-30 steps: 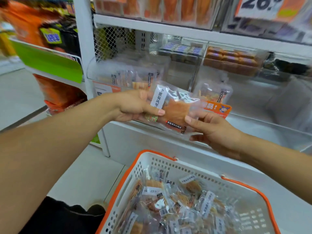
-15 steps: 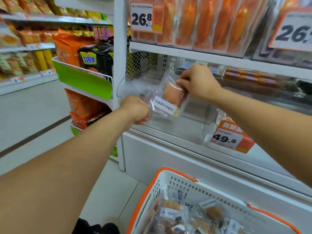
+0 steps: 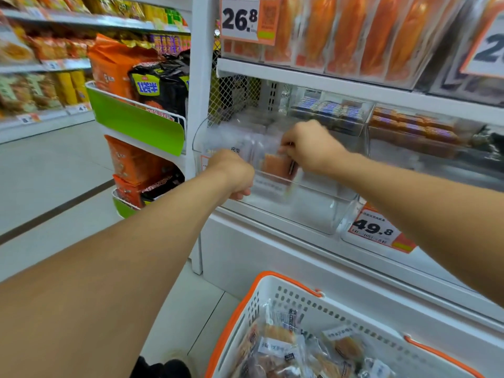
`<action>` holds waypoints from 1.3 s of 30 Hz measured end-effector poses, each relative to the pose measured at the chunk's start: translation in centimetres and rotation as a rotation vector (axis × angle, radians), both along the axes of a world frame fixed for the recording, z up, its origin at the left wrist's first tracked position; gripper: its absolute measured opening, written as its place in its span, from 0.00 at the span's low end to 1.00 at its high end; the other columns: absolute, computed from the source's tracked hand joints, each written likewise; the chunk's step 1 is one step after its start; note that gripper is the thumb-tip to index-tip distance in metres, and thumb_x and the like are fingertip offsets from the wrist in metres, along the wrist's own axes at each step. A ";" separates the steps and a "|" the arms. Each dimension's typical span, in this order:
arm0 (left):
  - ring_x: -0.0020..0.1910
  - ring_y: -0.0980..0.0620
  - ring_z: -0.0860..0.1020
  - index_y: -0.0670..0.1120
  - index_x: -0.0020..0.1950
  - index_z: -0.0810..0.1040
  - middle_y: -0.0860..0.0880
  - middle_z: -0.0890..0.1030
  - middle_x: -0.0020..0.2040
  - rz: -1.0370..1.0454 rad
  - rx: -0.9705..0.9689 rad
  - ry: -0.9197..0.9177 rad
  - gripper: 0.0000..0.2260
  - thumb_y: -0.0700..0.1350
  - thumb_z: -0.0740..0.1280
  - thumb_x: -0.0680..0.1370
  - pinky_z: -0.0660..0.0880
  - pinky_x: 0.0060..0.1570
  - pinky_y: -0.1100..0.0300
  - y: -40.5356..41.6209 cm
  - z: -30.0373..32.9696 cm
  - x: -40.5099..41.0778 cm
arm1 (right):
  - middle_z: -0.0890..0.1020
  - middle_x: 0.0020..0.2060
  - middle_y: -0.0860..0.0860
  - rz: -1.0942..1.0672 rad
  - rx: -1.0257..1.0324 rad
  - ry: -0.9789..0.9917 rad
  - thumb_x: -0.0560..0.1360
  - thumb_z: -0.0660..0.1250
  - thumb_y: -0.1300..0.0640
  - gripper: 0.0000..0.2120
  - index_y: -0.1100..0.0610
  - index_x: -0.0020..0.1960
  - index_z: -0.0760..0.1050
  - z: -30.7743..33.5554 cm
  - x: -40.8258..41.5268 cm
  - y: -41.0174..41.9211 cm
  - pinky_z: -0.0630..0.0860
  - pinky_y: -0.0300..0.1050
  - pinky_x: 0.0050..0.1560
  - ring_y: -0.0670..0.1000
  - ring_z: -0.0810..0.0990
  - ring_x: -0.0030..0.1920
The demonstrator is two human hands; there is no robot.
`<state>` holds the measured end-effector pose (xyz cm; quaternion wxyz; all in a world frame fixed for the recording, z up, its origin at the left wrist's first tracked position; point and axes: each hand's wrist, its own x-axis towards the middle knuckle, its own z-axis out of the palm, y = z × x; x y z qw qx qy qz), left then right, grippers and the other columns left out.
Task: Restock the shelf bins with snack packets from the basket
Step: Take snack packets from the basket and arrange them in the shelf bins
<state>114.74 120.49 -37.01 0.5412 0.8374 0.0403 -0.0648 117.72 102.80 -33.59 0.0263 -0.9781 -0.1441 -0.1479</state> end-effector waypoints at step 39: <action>0.46 0.55 0.79 0.53 0.59 0.75 0.54 0.79 0.48 -1.187 1.081 0.176 0.13 0.58 0.65 0.79 0.76 0.49 0.56 -8.3 -6.2 -6.7 | 0.78 0.31 0.53 -0.444 0.650 0.802 0.72 0.77 0.55 0.14 0.58 0.35 0.74 -32.2 -23.7 -4.7 0.74 0.44 0.34 0.49 0.76 0.32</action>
